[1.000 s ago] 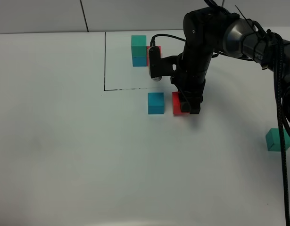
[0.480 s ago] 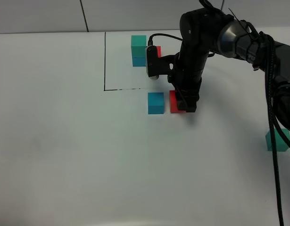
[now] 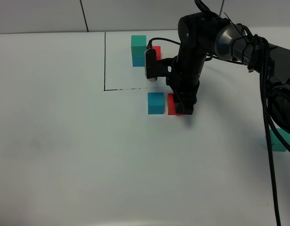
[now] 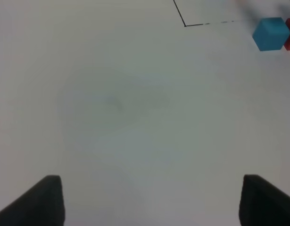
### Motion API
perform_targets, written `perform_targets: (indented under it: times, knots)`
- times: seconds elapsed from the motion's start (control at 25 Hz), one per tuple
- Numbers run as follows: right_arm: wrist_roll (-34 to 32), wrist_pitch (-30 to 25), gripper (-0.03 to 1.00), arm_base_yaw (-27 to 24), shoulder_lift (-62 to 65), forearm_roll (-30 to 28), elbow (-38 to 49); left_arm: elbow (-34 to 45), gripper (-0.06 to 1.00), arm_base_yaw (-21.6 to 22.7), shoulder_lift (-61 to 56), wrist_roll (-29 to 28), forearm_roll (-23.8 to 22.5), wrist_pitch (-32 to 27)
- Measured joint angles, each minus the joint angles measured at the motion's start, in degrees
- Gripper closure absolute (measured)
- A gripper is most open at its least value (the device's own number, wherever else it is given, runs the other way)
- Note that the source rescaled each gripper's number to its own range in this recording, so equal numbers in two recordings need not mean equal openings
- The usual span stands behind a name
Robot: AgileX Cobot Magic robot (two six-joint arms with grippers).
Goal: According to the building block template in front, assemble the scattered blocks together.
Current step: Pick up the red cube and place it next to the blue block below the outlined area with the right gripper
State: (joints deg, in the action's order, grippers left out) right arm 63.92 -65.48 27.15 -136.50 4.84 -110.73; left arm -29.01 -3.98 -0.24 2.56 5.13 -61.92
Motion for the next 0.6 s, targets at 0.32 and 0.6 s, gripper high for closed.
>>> perform_targets:
  times: [0.32, 0.6]
  knots:
    - [-1.41, 1.38, 0.95, 0.00, -0.05, 0.17, -0.05, 0.00, 0.03, 0.00, 0.00, 0.00, 0.00, 0.00]
    - [-1.52, 1.42, 0.95, 0.00, -0.05, 0.33, -0.05, 0.00, 0.03, 0.00, 0.00, 0.00, 0.00, 0.00]
